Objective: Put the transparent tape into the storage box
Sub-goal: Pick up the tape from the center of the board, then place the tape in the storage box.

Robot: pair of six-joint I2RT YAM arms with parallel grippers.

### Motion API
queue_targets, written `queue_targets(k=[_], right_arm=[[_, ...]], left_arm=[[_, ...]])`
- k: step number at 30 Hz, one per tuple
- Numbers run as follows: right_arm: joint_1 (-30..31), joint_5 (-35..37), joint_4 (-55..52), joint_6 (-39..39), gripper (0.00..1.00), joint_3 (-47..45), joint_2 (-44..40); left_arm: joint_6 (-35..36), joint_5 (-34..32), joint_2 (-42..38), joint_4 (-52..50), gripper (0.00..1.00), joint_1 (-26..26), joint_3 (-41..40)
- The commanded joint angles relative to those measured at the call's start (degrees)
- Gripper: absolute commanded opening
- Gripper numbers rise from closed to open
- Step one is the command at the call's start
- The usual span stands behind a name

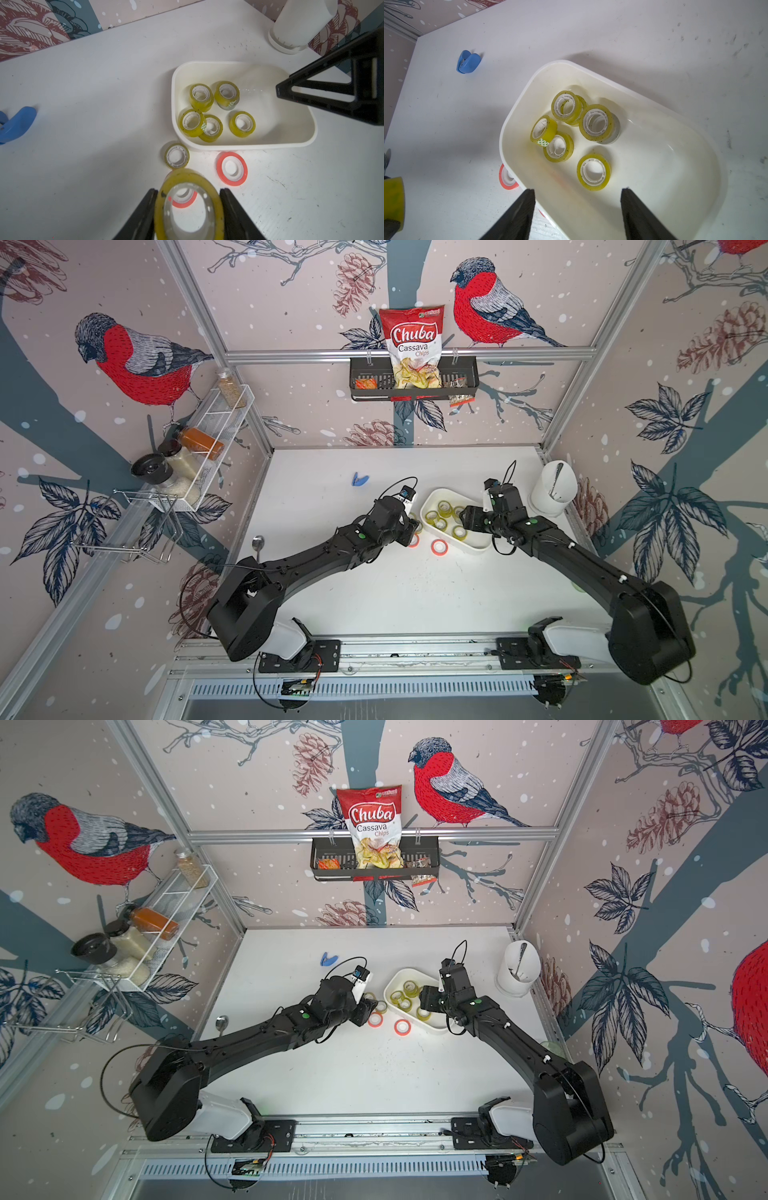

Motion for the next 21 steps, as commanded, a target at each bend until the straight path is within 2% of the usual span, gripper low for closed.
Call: queue_targets(k=[1,14,21], right_arm=[[-0.3,-0.5,2.0,0.2,0.71,-0.7,-0.8],[-4.1,0.6,3.0,1.5,0.71,-3.6,-4.7],[-7.9,-0.6,4.1,2.7,0.72,-5.6,-5.8]], left_arm=[[0.2,0.4,1.7,2.1,0.51,0.0,2.9],[1.3,8.1,17.8,3.5,0.51,-0.1,17.0],[2.3,8.4,26.4,1.5,0.51,-1.6,24.0]])
